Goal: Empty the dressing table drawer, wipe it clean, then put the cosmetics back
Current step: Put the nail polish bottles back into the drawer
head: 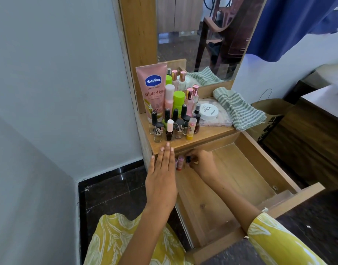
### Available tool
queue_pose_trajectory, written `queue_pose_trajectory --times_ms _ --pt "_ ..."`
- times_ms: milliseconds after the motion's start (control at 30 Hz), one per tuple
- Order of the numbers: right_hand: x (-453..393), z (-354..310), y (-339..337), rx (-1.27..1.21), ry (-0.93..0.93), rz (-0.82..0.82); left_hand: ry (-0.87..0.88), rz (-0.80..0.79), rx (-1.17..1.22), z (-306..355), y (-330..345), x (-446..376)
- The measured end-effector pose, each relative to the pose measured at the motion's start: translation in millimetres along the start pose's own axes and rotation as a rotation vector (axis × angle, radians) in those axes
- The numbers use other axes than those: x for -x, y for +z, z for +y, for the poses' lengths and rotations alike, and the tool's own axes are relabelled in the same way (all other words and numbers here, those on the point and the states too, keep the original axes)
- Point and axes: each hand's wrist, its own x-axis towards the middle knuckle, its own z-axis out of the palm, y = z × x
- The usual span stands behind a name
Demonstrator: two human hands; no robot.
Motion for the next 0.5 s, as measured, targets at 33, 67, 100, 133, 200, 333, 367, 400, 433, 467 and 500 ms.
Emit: queue_pose_trajectory --times_ms 33,67,100,133,200,333,367,400,433,467,500 --pt "-1 0 2 -0.008 -0.002 0.001 -0.001 -0.001 -0.002 0 0 0" --pt "-1 1 3 -0.02 -0.003 0.004 -0.001 -0.001 -0.003 0 0 0" --pt "-2 1 4 -0.037 -0.005 0.007 -0.001 0.0 -0.004 0 0 0" --pt "-2 1 4 -0.049 -0.008 0.008 0.0 0.002 -0.006 1 0 0" --pt "-3 0 4 -0.044 -0.013 0.004 0.0 0.004 -0.008 1 0 1" --pt "2 -2 -7 0.02 0.005 -0.031 -0.003 -0.006 -0.021 1 -1 1" --pt "6 -3 -12 0.046 0.024 -0.013 -0.004 -0.012 -0.024 1 -1 1" --pt "11 -5 -17 0.088 0.034 0.036 -0.005 -0.018 -0.026 1 -1 1" --pt "17 -8 -23 0.131 0.027 0.116 -0.007 -0.022 -0.026 2 -2 0" --pt "23 -13 -29 0.147 -0.003 0.213 -0.008 -0.027 -0.027 1 -2 0" --pt "29 -19 -34 0.131 -0.05 0.316 -0.008 -0.031 -0.03 2 -2 1"
